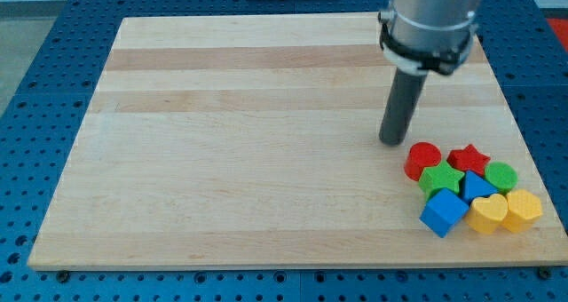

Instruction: Move red star and green circle at center of the board

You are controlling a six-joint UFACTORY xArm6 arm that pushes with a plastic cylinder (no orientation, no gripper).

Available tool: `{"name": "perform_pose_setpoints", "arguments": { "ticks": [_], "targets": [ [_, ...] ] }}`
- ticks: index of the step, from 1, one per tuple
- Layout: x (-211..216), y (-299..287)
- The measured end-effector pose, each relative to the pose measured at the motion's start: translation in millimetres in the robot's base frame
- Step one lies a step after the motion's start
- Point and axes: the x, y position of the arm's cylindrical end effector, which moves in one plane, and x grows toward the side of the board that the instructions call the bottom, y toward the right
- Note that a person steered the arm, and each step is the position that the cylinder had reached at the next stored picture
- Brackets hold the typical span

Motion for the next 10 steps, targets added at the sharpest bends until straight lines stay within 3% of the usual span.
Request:
{"name": "perform_pose_setpoints", "arguments": {
  "ticks": [1,2,4,6,8,10],
  "targets": [
    [-50.7,39.7],
    [-57.5,138.6],
    [-41.1,216.6],
    [-31.1,217.1],
    [58.6,217.1],
    [77.1,196.6]
  ]
}}
